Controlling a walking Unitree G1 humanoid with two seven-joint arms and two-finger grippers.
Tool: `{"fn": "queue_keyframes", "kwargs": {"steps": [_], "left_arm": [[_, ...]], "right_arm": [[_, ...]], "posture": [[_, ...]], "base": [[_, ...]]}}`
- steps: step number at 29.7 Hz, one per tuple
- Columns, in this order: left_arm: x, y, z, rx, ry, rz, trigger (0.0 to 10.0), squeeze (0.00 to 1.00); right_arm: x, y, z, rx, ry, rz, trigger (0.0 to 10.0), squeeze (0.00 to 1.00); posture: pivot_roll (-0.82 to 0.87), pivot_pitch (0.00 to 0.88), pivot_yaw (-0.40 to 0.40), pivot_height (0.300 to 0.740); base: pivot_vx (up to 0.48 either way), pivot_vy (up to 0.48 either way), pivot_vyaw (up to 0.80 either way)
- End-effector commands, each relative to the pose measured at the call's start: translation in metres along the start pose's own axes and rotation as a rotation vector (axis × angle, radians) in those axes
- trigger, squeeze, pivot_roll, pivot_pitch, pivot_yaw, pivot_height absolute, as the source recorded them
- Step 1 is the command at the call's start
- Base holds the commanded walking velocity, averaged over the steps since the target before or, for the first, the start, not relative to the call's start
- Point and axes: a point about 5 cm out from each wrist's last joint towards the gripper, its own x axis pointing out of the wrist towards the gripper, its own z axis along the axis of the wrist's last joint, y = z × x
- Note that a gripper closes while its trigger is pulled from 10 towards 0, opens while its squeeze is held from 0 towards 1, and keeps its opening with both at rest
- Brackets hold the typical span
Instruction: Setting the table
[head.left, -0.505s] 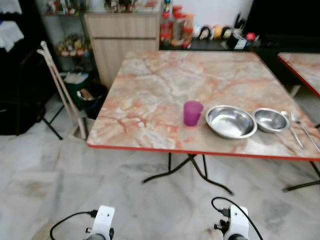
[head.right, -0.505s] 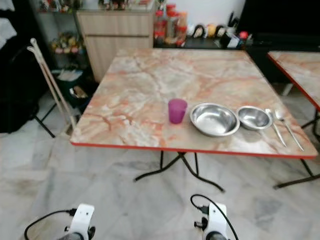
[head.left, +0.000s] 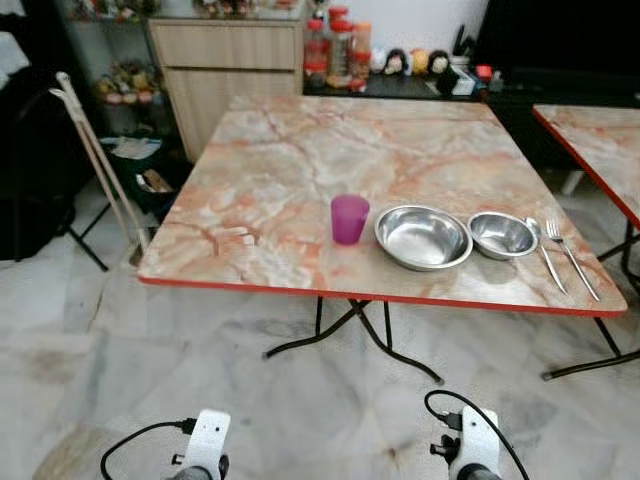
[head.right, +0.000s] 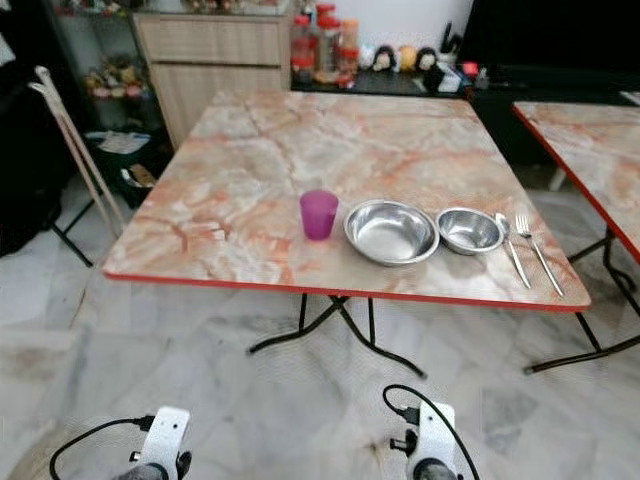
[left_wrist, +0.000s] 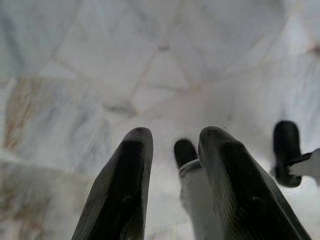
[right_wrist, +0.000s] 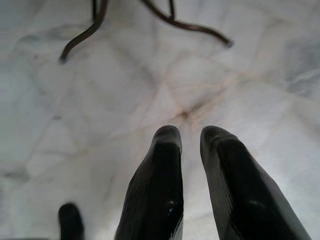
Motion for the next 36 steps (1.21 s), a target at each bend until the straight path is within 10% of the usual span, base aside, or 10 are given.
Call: {"fn": "queue_keyframes", "kwargs": {"steps": [1,23,36], "left_arm": [[0.0,0.001,-0.001,0.013,0.01,0.002,10.0,0.0],[0.0,0.0,0.0,-0.028,-0.004,-0.01,10.0,0.0],[-0.004,0.01,0.057,-0.154,-0.378,0.03,10.0,0.0]], "right_arm": [[0.0,-0.002,0.002,0.001,-0.005,-0.007,10.0,0.0],[0.0,-0.004,0.002,0.01,-0.008,-0.011,10.0,0.0],[0.002,0.006,0.029,-0.062,-0.177,0.059,10.0,0.0]], "posture": [[-0.03,0.0,-0.001,0.74],[-0.03,0.0,-0.002,0.74],[-0.03,0.0,0.013,0.74]], "base": [[0.0,-0.341,0.0],[0.0,-0.246,0.0],[0.0,0.0,0.0]]}}
